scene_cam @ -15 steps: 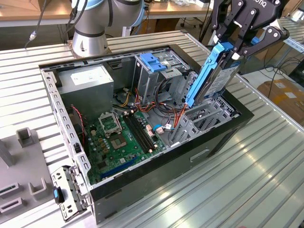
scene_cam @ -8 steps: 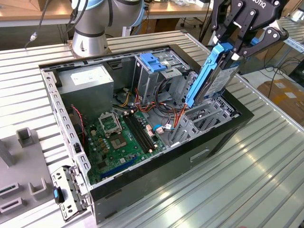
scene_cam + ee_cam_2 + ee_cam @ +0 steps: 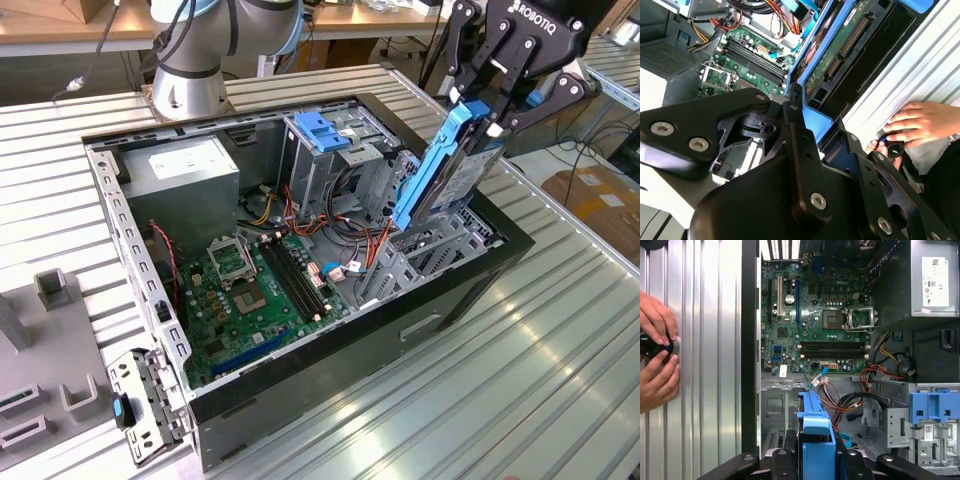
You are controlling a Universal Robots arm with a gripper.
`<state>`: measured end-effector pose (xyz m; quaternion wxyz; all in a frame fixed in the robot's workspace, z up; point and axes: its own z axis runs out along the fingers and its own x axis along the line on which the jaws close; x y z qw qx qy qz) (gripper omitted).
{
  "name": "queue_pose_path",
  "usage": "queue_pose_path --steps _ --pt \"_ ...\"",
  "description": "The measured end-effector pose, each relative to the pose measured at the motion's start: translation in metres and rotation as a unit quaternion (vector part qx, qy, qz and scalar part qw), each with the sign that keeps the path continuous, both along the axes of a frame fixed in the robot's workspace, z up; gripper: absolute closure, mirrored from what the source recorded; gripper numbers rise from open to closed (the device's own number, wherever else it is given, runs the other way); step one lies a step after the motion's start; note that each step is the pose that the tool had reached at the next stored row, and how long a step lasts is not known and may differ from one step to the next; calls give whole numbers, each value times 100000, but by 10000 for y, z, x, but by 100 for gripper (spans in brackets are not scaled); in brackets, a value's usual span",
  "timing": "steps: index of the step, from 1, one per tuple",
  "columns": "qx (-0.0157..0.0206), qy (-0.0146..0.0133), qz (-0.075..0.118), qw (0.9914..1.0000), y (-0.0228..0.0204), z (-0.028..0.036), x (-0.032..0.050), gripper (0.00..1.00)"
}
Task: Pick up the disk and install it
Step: 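Insert the disk into the insertion slot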
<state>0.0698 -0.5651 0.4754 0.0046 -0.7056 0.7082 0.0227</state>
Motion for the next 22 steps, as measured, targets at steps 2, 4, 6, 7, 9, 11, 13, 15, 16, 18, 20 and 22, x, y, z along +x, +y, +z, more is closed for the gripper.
queue_pose_path --steps 2,4,6,7,9,11,13,15,16,18,20,22 --pt "-12 221 24 100000 -17 -34 0 63" --pt "-307 363 44 99999 -18 -50 0 63" --pt "-632 406 72 99997 -20 -85 2 63" --pt "-686 404 81 99997 -20 -97 2 63" --pt "-729 345 121 99997 -19 -120 3 63" --pt "-727 168 204 99997 -19 -140 2 63" --pt "-727 51 337 99997 -19 -146 3 63" --pt "-732 -75 477 99996 -19 -149 4 63" --pt "-729 -98 532 99996 -19 -151 3 63" --pt "-722 -114 660 99995 -19 -156 4 63" --pt "-724 -119 769 99994 -19 -167 3 63" --pt "-726 -118 824 99994 -19 -179 3 63"
